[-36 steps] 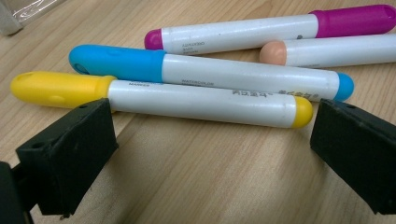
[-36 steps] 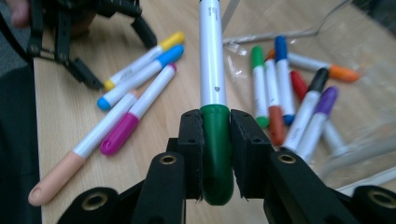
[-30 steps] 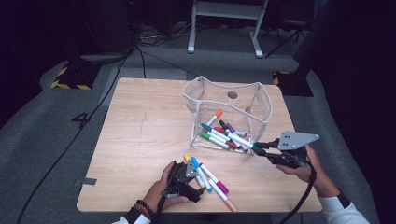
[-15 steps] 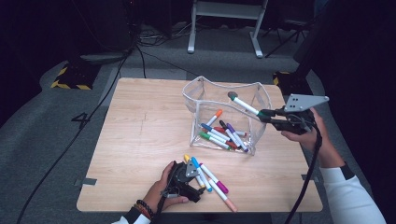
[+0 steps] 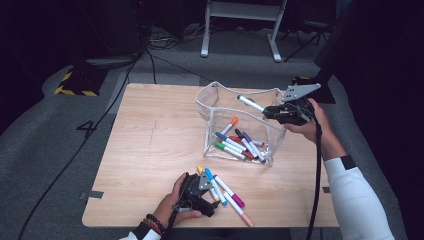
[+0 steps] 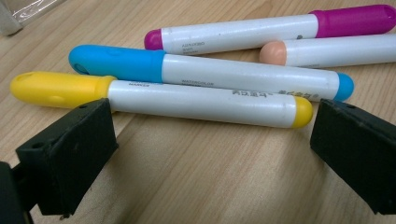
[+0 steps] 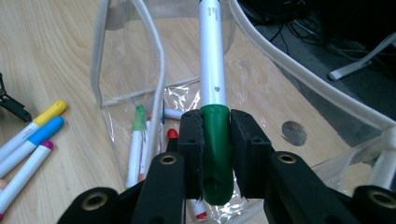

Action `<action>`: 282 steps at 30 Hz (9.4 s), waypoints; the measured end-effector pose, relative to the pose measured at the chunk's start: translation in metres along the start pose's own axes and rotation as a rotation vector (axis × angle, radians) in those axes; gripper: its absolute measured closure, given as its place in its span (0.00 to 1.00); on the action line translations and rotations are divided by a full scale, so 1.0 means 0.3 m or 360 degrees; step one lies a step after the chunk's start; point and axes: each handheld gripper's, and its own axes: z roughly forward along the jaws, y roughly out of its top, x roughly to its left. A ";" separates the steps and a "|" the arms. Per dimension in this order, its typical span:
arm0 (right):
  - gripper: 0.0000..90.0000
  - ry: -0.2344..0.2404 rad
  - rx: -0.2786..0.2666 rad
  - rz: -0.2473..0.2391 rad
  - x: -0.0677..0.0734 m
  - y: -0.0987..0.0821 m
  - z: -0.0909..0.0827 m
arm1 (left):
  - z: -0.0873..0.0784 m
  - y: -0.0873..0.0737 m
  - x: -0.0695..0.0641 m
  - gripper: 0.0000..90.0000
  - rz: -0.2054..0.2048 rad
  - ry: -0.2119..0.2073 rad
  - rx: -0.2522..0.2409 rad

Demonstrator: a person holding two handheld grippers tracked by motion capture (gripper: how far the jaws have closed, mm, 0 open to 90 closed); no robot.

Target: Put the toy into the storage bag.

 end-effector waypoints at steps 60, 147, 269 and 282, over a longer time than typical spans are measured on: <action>0.47 -0.0059 -0.0035 0.0102 0.029 -0.008 -0.134 | 0.000 0.000 0.000 0.01 0.0000 0.0000 0.0000; 0.83 0.0306 -0.0020 0.0060 0.418 -0.474 0.145 | 0.000 0.000 -0.001 0.01 -0.0002 0.0002 -0.0001; 0.39 -0.0004 -0.0295 0.0039 0.303 -0.233 -0.233 | 0.000 0.000 -0.001 0.01 -0.0003 0.0003 -0.0001; 0.42 0.0428 -0.0098 -0.0026 0.594 -0.420 0.004 | 0.000 0.000 -0.001 0.01 -0.0002 0.0006 -0.0001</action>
